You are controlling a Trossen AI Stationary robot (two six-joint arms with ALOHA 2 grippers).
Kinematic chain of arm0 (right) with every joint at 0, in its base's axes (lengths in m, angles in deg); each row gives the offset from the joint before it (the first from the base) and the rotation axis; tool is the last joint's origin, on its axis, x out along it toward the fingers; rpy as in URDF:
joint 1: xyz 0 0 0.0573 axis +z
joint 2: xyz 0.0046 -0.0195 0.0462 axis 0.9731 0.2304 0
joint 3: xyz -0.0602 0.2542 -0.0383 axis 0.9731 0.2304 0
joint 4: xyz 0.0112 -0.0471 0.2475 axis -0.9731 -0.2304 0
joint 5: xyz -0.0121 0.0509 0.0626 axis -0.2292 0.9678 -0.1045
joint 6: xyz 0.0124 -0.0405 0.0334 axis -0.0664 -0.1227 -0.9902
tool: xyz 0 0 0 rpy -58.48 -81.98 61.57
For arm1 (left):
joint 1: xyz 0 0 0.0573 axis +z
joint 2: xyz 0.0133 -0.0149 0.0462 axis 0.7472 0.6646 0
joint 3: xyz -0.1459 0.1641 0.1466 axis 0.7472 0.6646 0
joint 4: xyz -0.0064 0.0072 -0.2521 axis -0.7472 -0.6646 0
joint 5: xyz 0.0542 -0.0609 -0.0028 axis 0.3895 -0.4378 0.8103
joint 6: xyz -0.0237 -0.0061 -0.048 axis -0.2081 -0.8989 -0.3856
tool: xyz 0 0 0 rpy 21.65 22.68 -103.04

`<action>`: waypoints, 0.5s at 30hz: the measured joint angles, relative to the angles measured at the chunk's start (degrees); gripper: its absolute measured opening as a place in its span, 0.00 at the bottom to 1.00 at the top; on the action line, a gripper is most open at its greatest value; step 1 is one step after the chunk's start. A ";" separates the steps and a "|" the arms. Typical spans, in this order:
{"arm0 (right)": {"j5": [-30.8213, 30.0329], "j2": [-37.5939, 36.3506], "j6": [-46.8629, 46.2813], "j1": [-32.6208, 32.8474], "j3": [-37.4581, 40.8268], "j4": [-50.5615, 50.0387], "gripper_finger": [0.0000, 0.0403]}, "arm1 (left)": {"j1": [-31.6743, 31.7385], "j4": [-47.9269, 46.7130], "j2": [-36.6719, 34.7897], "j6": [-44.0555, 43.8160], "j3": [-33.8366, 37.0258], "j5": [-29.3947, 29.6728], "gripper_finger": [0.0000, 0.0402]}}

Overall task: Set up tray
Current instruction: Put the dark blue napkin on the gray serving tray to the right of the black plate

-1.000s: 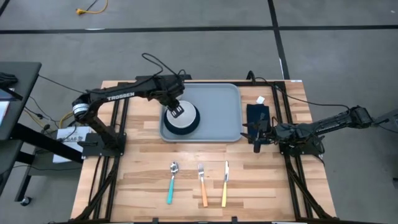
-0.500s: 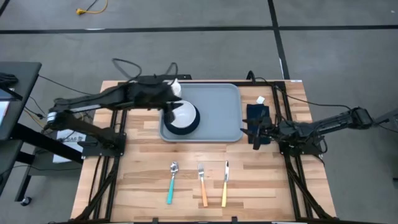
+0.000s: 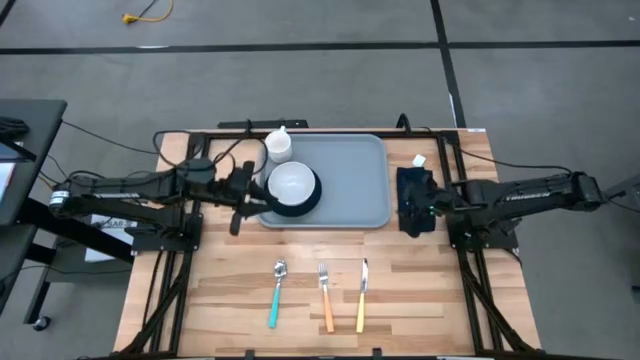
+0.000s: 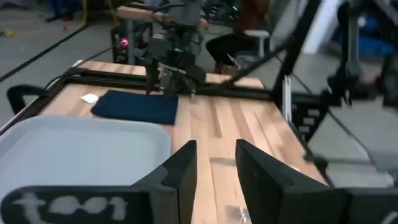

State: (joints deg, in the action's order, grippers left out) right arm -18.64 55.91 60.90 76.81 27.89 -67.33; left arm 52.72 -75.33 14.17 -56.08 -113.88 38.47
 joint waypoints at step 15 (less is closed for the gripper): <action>13.95 22.14 -4.56 1.71 -13.33 -24.51 0.52 | -0.80 1.82 -5.00 3.86 2.63 -1.97 0.24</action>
State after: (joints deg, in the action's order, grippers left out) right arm -4.69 78.05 56.35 78.52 14.56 -91.84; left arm 51.91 -73.51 9.17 -52.22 -111.25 36.50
